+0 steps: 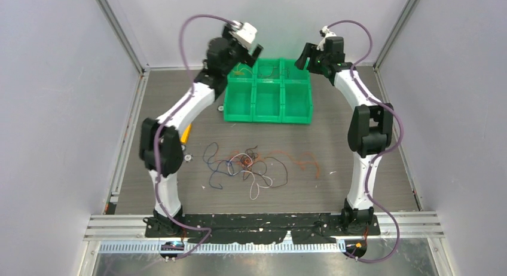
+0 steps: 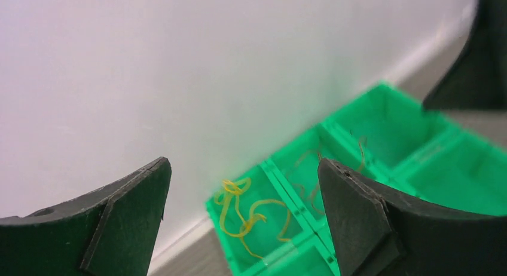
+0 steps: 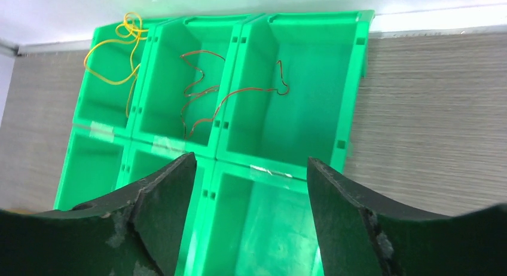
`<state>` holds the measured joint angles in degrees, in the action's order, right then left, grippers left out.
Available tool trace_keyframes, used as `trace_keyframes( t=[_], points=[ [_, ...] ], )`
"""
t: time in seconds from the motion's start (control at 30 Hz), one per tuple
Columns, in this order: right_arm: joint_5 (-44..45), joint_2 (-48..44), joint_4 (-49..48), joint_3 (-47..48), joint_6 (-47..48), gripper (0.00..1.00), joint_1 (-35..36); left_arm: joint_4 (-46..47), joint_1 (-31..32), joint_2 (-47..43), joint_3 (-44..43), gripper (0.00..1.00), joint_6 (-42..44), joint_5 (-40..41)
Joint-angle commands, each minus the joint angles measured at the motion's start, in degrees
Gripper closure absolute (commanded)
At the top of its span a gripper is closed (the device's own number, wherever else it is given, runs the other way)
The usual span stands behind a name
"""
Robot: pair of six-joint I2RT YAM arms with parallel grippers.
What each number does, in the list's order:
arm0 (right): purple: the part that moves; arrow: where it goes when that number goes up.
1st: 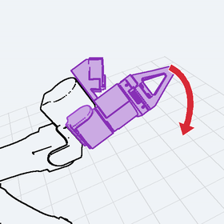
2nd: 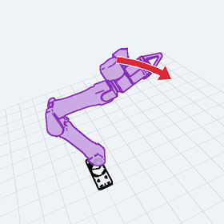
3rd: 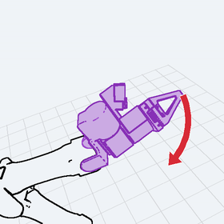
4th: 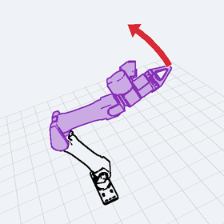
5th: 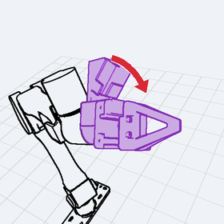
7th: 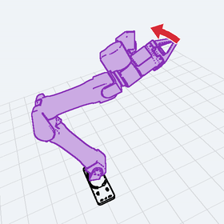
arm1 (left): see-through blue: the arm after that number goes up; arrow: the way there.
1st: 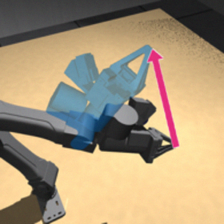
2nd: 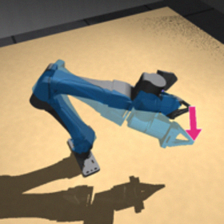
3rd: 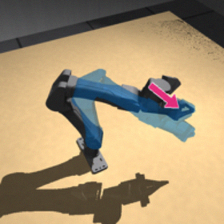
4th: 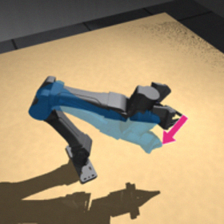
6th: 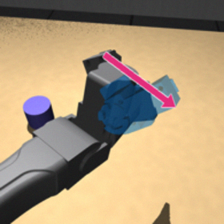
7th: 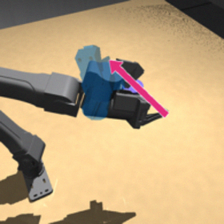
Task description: Untangle the cables
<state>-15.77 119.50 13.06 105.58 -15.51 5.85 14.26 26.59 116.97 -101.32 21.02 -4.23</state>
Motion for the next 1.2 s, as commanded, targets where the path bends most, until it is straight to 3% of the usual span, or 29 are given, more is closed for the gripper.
trace_keyframes(
  t=[0.0,0.23,0.43,1.17],
  points=[
    [10.5,3.2,-2.6,7.3,-8.0,0.28,5.3,-2.4,-3.4,-11.9,2.0,0.05,-14.0,-3.6],
    [23.2,9.7,1.9,13.7,-14.6,0.39,9.6,-16.2,-9.9,-16.4,2.3,0.05,-28.7,-12.6],
    [21.2,12.8,-2.4,13.8,-18.8,0.44,10.0,-16.9,-12.4,-18.4,3.4,0.03,-35.2,-18.9],
    [13.2,18.5,-8.3,13.7,-27.0,0.53,9.2,-15.7,-14.1,-19.0,5.0,0.00,-37.7,-21.3]
  ],
)
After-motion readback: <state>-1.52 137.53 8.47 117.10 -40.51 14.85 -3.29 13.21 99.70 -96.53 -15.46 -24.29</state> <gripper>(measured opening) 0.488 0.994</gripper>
